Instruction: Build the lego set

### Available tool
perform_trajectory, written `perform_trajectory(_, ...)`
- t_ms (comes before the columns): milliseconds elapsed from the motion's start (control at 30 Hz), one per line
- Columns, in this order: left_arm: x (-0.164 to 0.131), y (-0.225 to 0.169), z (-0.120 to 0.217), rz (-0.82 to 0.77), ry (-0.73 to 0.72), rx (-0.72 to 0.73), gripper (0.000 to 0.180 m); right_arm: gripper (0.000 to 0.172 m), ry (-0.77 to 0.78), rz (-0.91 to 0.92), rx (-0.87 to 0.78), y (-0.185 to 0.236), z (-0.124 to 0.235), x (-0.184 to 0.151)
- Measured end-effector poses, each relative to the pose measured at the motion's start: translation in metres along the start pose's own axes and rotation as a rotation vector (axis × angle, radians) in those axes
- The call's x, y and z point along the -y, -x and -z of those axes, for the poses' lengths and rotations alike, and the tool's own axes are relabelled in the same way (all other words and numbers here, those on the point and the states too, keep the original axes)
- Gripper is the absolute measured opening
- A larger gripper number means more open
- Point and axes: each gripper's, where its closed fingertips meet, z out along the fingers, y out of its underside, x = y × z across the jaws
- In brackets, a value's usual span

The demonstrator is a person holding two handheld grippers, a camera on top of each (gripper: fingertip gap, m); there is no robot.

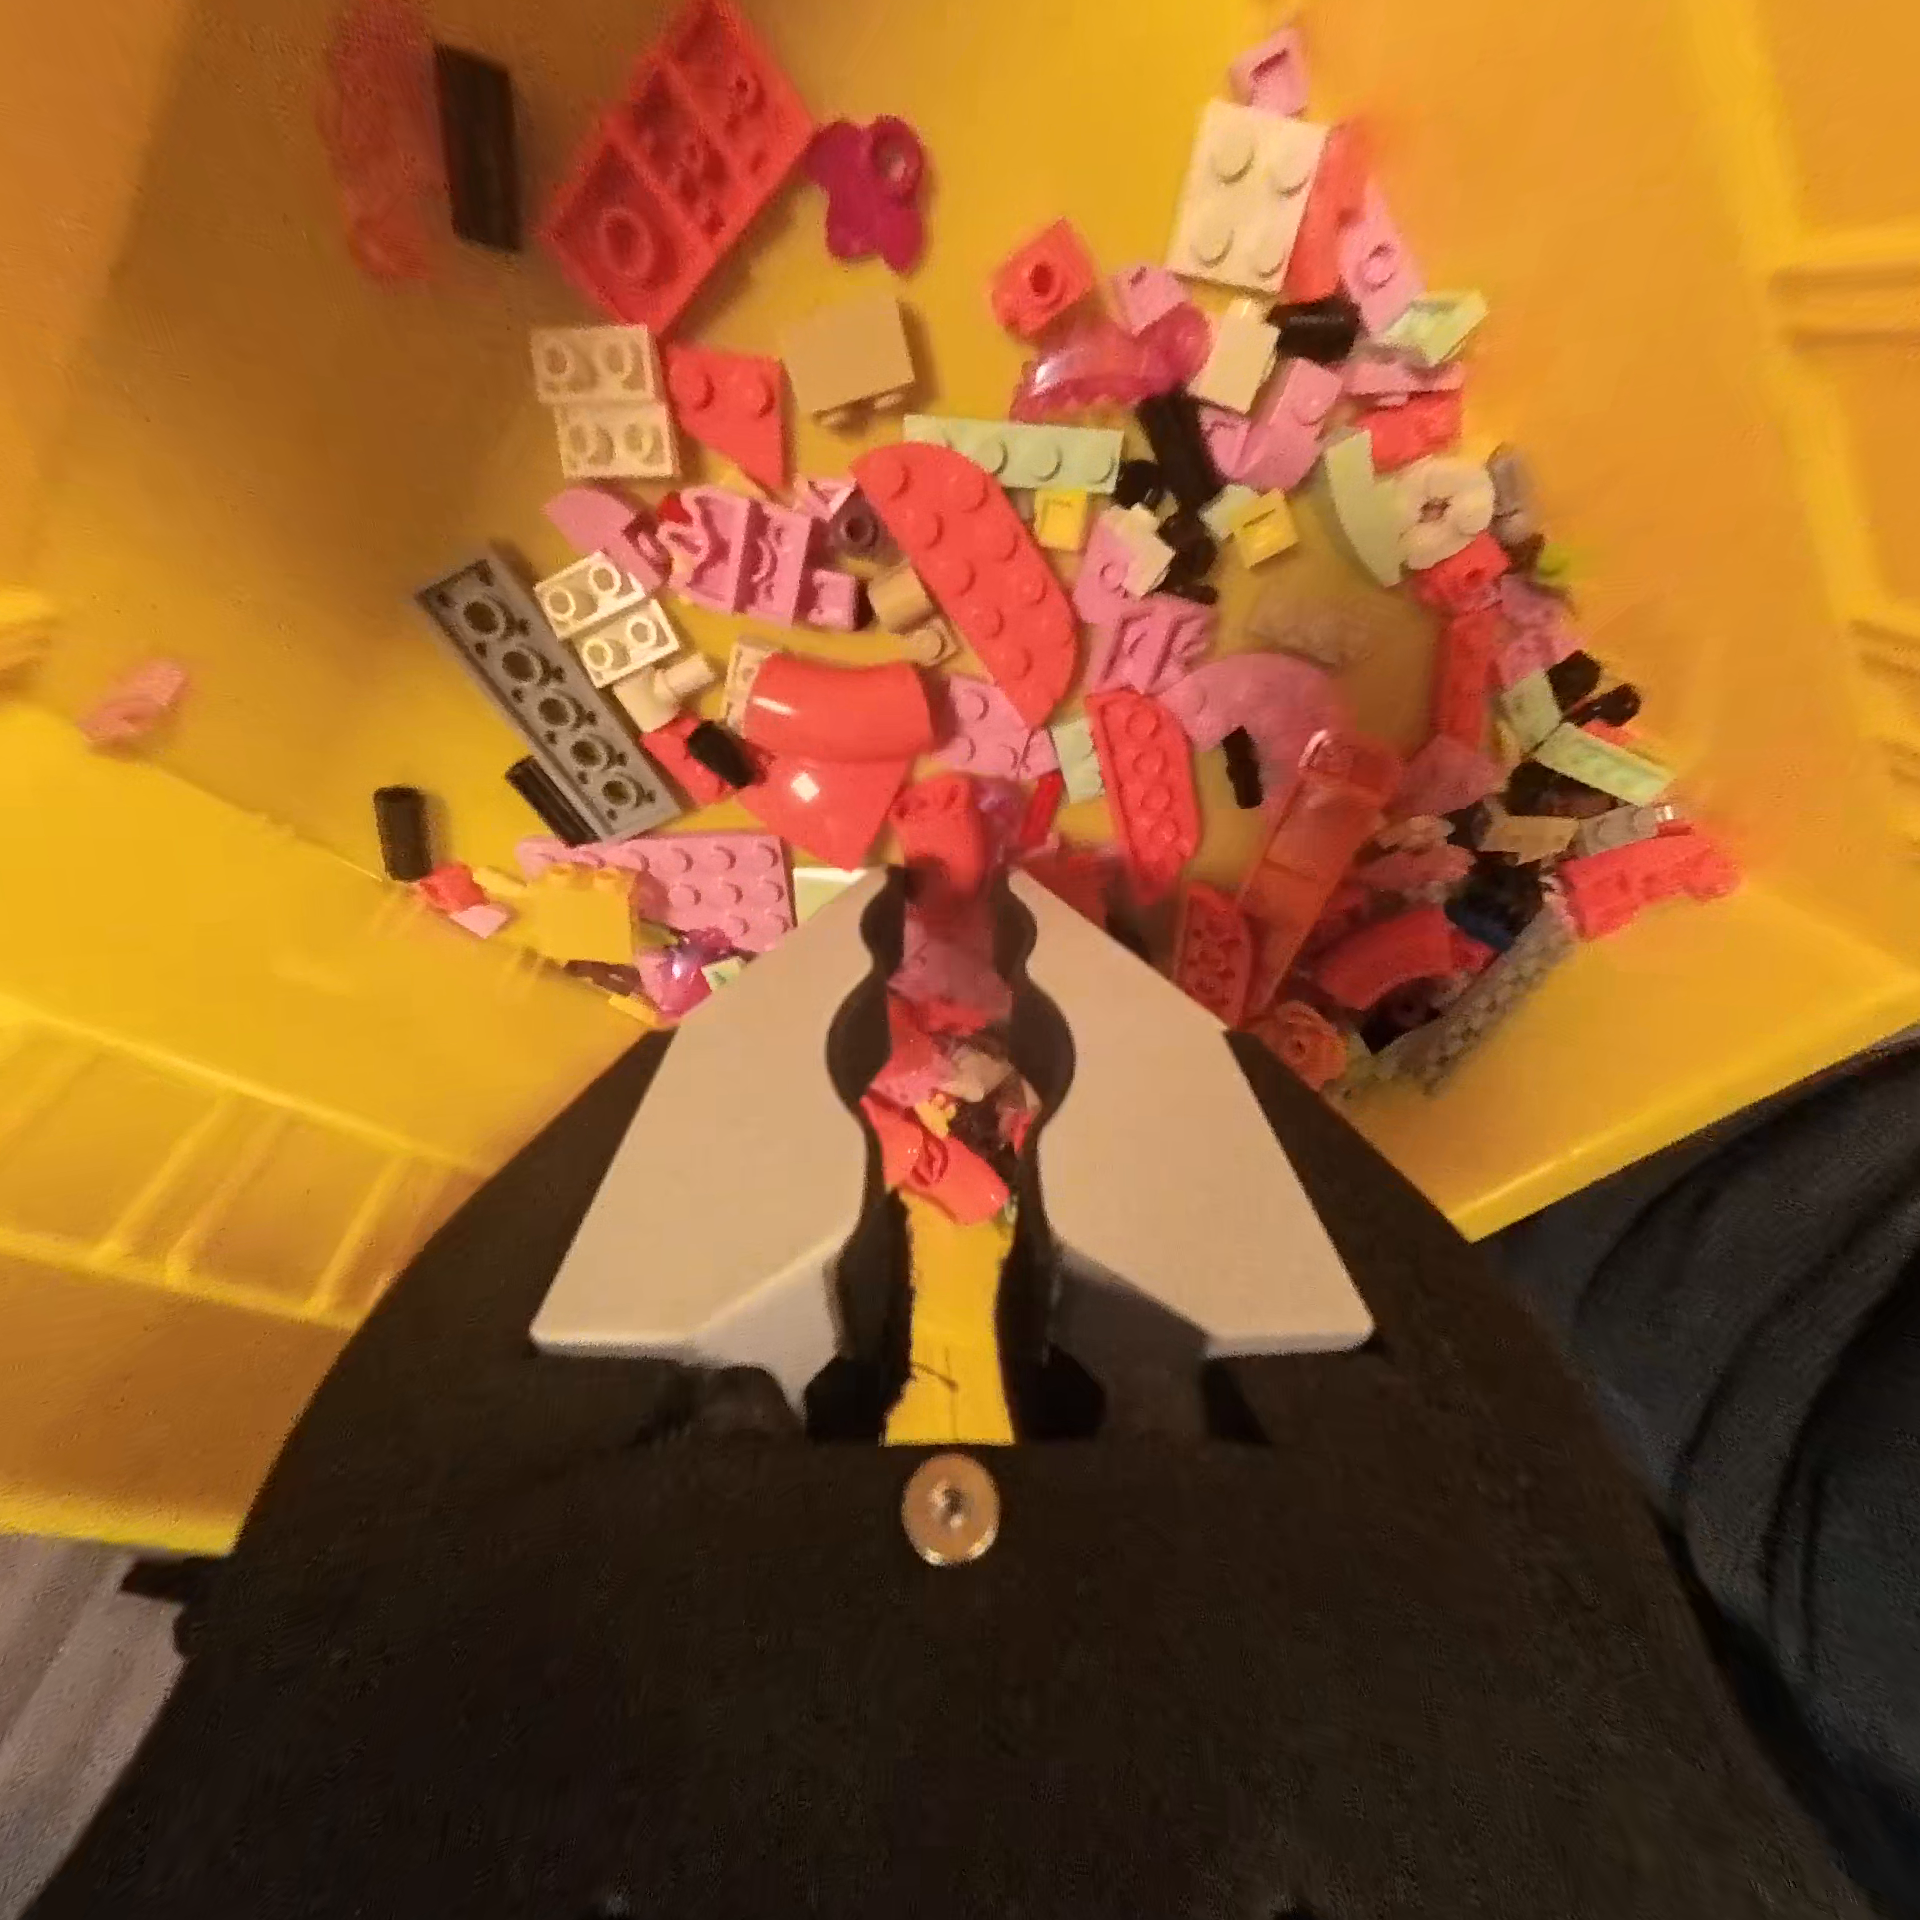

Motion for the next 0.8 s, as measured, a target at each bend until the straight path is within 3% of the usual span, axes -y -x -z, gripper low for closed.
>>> perform_trajectory(367,0.077,0.011,0.035,-0.106,-0.376,0.105,0.016,0.0,0.0,0.001,0.0,0.0,0.0,0.0)
perform_trajectory(433,0.078,0.014,0.034,-0.084,-0.363,0.086,0.02,0.0,0.0,0.001,0.0,0.0,0.0,0.0)
perform_trajectory(567,0.07,0.026,0.029,-0.012,-0.302,0.062,0.053,0.0,0.002,0.001,0.002,0.0,0.0,0.0)
perform_trajectory(700,0.062,0.044,0.031,0.022,-0.278,0.126,0.035,0.0,0.003,-0.001,0.002,0.0,-0.001,0.0)
perform_trajectory(800,0.058,0.044,0.025,0.054,-0.245,0.09,0.028,0.0,0.003,0.001,0.006,0.002,-0.002,0.0)
